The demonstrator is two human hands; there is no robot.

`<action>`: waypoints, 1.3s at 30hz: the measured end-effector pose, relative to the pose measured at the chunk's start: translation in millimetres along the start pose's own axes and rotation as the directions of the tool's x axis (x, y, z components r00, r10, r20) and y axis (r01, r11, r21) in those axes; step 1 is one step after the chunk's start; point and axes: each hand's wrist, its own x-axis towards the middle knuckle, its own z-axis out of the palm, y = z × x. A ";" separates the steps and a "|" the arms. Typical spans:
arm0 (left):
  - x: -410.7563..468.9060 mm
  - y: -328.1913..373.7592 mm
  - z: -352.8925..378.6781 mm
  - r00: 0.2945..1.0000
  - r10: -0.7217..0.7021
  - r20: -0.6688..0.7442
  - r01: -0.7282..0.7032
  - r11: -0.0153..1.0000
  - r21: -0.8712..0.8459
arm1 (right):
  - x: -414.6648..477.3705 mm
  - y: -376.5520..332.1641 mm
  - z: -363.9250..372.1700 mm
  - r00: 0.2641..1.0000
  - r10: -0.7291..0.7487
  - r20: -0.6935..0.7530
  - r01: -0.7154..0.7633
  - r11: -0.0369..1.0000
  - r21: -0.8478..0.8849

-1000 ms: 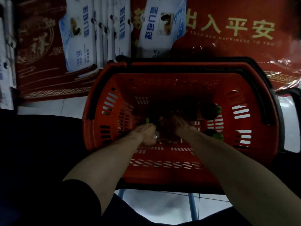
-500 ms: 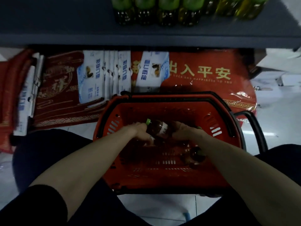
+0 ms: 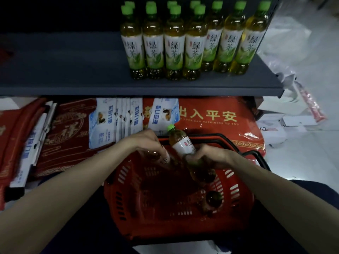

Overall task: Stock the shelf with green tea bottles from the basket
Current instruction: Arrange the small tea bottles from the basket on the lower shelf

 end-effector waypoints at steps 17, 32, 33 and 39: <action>-35.4 65.0 -58.6 0.836 0.199 -0.512 -0.247 0.969 -0.027 | -33.2 -41.1 8.9 0.761 -0.432 -0.485 0.509 0.860 0.032; -46.1 175.3 -125.7 0.532 0.314 -0.787 -0.564 0.824 -0.051 | -65.3 -122.0 -68.1 0.446 -0.550 -0.706 0.705 0.702 -0.101; -45.6 182.4 -128.5 0.527 0.309 -0.792 -0.579 0.812 -0.069 | -65.5 -126.2 -73.9 0.430 -0.547 -0.718 0.721 0.686 -0.091; -31.6 216.1 -134.8 0.480 0.334 -0.811 -0.639 0.767 -0.062 | -62.0 -143.4 -99.4 0.294 -0.538 -0.790 0.769 0.624 -0.139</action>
